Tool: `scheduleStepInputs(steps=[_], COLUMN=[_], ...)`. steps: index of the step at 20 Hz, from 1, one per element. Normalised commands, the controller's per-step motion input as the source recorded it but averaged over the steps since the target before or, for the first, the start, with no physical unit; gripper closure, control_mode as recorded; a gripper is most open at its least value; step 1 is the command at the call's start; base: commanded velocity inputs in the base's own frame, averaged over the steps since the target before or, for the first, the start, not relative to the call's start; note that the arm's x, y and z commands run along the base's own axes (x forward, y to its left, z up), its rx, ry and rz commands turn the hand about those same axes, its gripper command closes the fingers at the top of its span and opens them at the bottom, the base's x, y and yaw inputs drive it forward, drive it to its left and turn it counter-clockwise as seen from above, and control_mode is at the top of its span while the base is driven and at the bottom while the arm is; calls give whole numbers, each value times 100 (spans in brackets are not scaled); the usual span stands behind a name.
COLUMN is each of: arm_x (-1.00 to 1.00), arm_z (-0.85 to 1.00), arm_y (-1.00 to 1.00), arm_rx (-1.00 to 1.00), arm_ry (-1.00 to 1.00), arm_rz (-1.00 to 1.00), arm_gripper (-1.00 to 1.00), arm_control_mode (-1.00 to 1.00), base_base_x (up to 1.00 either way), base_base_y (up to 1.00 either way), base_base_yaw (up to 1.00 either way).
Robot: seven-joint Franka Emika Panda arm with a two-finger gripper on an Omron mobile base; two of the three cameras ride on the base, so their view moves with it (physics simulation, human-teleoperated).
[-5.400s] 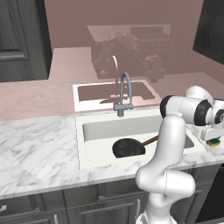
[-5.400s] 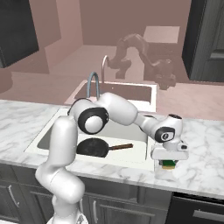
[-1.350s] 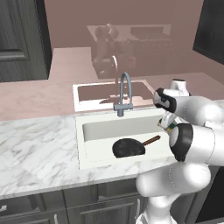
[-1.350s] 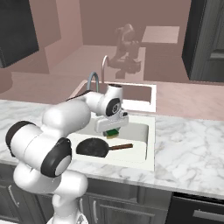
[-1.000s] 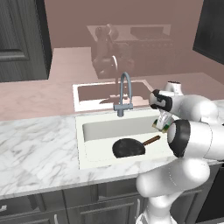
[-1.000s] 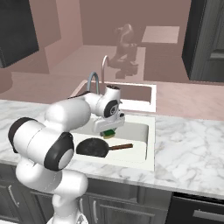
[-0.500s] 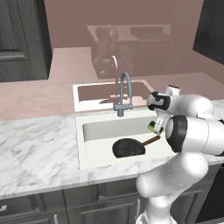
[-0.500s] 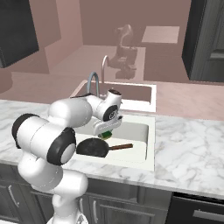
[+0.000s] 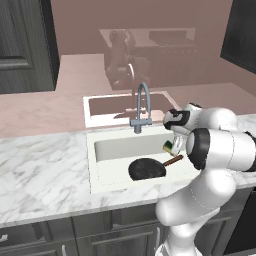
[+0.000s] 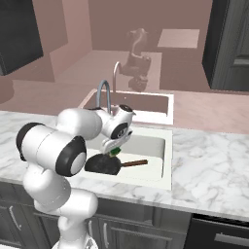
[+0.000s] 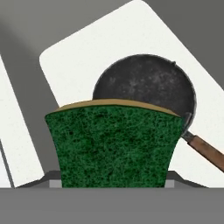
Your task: Pick the pan and sponge and place them into the sink. Then turn on the water.
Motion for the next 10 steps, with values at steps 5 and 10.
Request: scheduleStepInputs(steps=[5,10], arm_x=[16,13], arm_z=[-15,-15], arm_y=[9,-2], arm_rx=[0,4], arm_ry=[-1,0], arm_rz=[10,12], arm_gripper=[100,100], arm_control_mode=[-100,-100], base_base_x=[0,0], base_base_y=[0,0], base_base_yaw=[0,0])
